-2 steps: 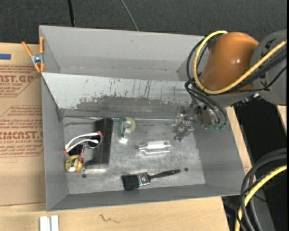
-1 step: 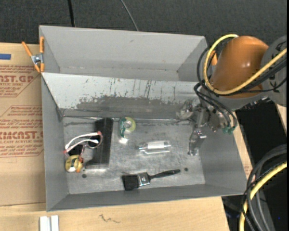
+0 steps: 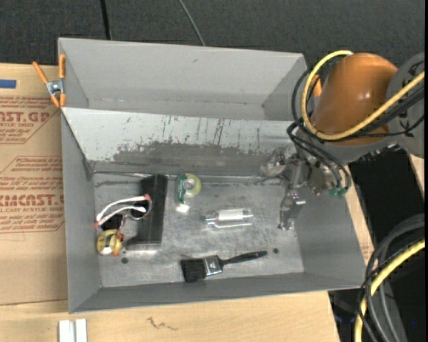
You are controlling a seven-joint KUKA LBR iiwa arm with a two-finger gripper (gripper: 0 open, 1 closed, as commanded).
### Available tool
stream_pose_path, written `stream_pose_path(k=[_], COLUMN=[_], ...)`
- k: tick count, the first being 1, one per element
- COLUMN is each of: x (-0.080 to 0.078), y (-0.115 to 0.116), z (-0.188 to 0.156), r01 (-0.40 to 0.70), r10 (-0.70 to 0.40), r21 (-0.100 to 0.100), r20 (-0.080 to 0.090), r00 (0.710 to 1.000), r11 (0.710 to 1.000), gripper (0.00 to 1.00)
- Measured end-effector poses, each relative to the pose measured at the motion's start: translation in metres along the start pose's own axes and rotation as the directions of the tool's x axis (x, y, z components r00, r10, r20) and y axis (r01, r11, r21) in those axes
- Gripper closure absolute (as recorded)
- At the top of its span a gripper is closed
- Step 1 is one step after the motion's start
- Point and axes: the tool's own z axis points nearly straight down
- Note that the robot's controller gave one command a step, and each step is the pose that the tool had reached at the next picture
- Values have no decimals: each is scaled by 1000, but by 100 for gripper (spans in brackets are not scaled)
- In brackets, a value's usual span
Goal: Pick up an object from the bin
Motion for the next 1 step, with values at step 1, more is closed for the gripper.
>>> stream_pose_path(k=[1], x=[10], y=[16], z=[47], r01=[28], r10=[-28], r21=[2], r20=[7], r00=[1000], r11=[1000], gripper=[0])
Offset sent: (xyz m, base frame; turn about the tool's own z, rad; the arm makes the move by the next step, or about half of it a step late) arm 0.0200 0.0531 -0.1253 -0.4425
